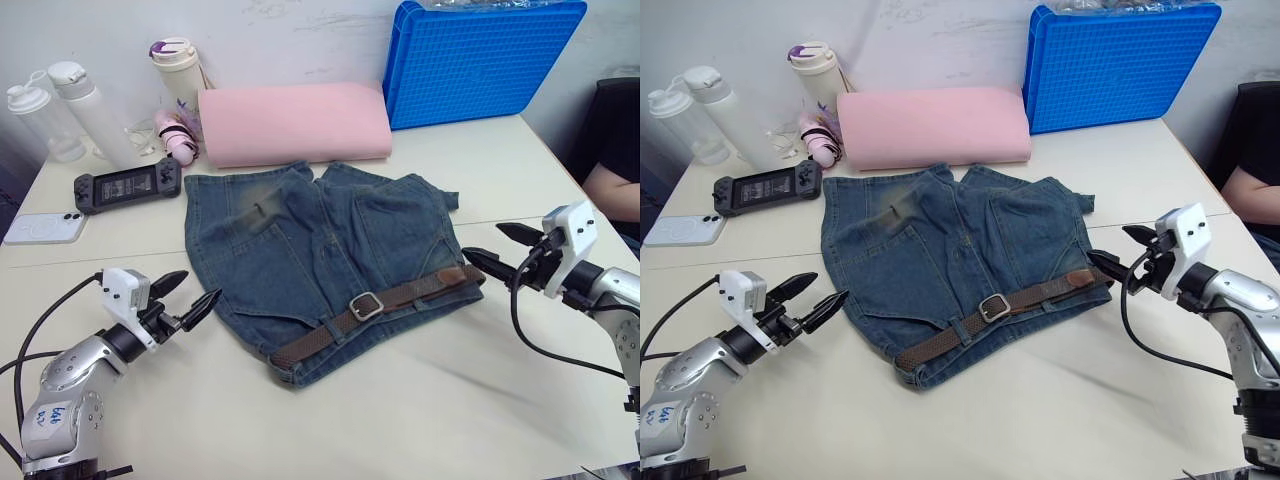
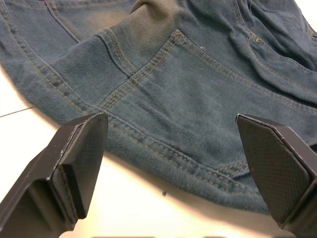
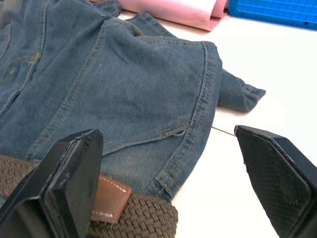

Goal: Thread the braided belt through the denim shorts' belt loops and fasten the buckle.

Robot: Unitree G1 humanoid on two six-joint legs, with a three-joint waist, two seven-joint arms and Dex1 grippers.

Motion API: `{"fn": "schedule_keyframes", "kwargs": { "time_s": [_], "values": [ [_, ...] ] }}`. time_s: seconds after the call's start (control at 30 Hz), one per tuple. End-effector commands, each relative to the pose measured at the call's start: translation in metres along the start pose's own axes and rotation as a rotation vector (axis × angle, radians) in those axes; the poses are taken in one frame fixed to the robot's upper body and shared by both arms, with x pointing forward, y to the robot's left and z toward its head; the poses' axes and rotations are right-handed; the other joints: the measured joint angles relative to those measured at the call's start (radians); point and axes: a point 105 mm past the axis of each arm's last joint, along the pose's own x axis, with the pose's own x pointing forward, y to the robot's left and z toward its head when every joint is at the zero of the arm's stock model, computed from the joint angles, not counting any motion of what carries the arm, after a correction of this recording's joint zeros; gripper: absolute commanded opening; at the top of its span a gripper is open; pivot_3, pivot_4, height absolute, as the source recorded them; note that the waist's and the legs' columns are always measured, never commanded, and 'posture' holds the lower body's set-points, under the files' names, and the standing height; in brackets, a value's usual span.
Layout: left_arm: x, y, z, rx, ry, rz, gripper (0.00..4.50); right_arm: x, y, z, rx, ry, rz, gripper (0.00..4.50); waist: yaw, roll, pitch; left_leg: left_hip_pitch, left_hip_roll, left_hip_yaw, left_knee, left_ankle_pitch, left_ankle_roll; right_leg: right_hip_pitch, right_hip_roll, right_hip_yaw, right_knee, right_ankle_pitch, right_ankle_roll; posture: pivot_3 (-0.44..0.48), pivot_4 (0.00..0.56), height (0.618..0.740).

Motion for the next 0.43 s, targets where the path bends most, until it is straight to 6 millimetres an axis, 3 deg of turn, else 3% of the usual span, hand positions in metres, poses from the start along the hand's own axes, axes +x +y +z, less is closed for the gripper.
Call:
{"fn": "schedule_keyframes", "kwargs": {
  "time_s": [0.03, 0.43],
  "values": [
    [0.0003, -0.0022, 0.0087, 0.046, -0.039, 0.024, 4.48, -0.0027, 0.0038, 0.0116, -0.043, -0.051, -0.017, 4.50, -0.001, 0.000, 0.000, 0.000, 0.000, 0.000, 0.000, 0.000, 0.000, 0.000, 0.000, 0.000, 0.000, 0.000, 0.000, 0.000, 0.150, 0.740],
    [-0.0016, 0.0042, 0.0115, 0.073, -0.033, 0.050, 4.48, 0.0026, 0.0129, 0.0065, -0.030, -0.069, -0.034, 4.50, 0.001, 0.000, 0.000, 0.009, 0.001, 0.017, -0.004, -0.003, 0.004, -0.001, 0.003, 0.014, -0.001, 0.001, 0.001, 0.000, 0.150, 0.740]
  ]
}}
